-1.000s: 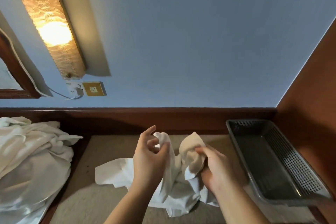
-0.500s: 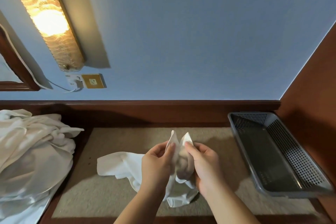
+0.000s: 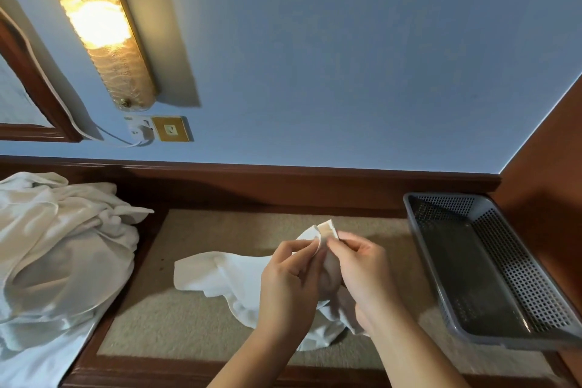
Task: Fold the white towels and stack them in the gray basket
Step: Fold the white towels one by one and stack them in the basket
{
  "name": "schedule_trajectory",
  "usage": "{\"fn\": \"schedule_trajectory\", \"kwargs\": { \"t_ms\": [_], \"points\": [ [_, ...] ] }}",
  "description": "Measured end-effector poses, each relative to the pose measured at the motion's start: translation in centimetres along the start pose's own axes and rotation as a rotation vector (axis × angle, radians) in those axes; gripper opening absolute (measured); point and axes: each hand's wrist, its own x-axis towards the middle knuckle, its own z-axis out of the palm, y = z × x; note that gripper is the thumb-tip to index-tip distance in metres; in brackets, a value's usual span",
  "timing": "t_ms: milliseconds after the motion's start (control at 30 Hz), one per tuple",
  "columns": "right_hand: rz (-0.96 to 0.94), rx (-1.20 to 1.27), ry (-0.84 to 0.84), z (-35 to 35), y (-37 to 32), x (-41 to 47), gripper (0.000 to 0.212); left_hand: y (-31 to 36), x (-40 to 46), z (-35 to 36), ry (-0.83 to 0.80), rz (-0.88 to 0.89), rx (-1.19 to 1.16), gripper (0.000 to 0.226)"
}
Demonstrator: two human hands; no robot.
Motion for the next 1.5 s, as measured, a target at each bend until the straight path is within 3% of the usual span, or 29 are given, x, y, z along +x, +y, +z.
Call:
{"fn": "schedule_trajectory", "kwargs": {
  "t_ms": [167, 267, 367, 467, 633, 800, 967, 1033, 1133, 1367, 1500],
  "points": [
    [0.032, -0.029, -0.096, -0.6, -1.4, 0.0, 0.026, -0.3, -0.7, 0.2, -0.011, 0.04, -0.01, 0.02],
    [-0.021, -0.087, -0.161, -0.6, -1.4, 0.0, 0.016, -0.4, -0.9, 0.3, -0.022, 0.09, 0.016, 0.027],
    [-0.039, -0.127, -0.148, -0.6, -1.4, 0.0, 0.018, 0.1, -0.9, 0.4, -0.029, 0.12, 0.009, 0.033],
    [0.107, 0.011, -0.151, -0.5, -1.5, 0.1, 0.009, 0.3, -1.5, 0.3, -0.058, 0.096, 0.04, 0.038],
    [0.262, 0.066, -0.159, -0.5, -1.2, -0.1, 0.011, 1.4, -3.3, -0.4, -0.184, -0.213, -0.436, 0.032],
    [0.07, -0.187, -0.118, -0.7, -0.5, 0.2, 0.014, 1.0, -3.1, -1.2, -0.273, -0.285, -0.637, 0.035],
    [-0.233, -0.475, -0.195, -2.8, -3.2, -0.7, 0.019, -0.7, -0.2, -2.5, -0.139, -0.093, -0.181, 0.025],
    [-0.323, -0.541, -0.286, -4.0, -5.4, -1.3, 0.021, -0.8, 1.6, -3.3, -0.216, -0.014, -0.105, 0.021],
    [-0.439, -0.637, -0.333, -5.7, -8.7, -1.4, 0.024, 0.8, 4.1, -4.0, -0.346, 0.009, -0.159, 0.025],
    [-0.57, -0.664, -0.249, -8.9, -15.0, -0.8, 0.017, 6.5, 7.8, -3.8, -0.309, 0.082, -0.377, 0.017],
    [-0.578, -0.746, -0.298, -10.0, -16.8, -1.4, 0.018, 7.4, 7.8, -2.6, -0.405, 0.173, -0.378, 0.014]
  ]
}}
